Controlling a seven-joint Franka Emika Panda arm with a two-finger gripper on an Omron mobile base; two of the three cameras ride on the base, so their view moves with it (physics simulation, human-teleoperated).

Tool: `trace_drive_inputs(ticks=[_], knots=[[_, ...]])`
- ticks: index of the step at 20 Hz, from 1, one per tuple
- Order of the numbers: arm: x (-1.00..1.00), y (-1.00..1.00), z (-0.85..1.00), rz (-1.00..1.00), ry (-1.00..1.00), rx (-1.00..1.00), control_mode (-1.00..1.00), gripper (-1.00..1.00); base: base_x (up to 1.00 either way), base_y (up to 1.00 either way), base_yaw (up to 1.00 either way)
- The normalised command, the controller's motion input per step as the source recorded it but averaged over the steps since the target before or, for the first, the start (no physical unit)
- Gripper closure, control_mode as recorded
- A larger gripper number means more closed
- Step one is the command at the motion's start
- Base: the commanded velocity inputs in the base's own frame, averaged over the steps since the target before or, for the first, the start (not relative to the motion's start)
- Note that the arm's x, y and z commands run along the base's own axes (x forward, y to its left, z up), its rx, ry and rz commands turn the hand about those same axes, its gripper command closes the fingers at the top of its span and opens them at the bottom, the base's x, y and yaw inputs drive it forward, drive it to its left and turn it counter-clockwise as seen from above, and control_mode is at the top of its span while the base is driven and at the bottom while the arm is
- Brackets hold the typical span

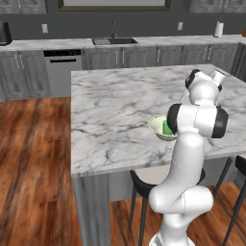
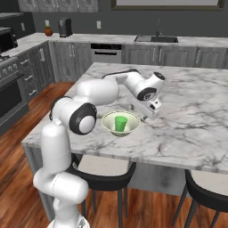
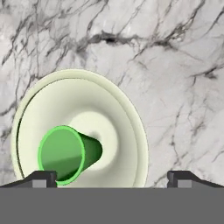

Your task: Place the cup inside the bowl on the dining table and move the bowl to any counter.

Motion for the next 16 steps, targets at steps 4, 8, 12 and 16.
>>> trace_drive_inputs(ticks=[4,8,12,16], knots=[[0.0,0.0,-0.11,-0.06,-0.18,0.07,-1.0,-1.0,0.0,0.0,0.0],[0.0,0.0,-0.12,-0.06,-0.07,0.01,-1.0,-1.0,0.0,0.0,0.0],[0.0,0.0,-0.22,-0.04,-0.02,0.0,-1.0,-1.0,0.0,0.0,0.0],[0.0,0.0,-0.15,0.0,0.0,-0.01,-1.0,-1.0,0.0,0.0,0.0]])
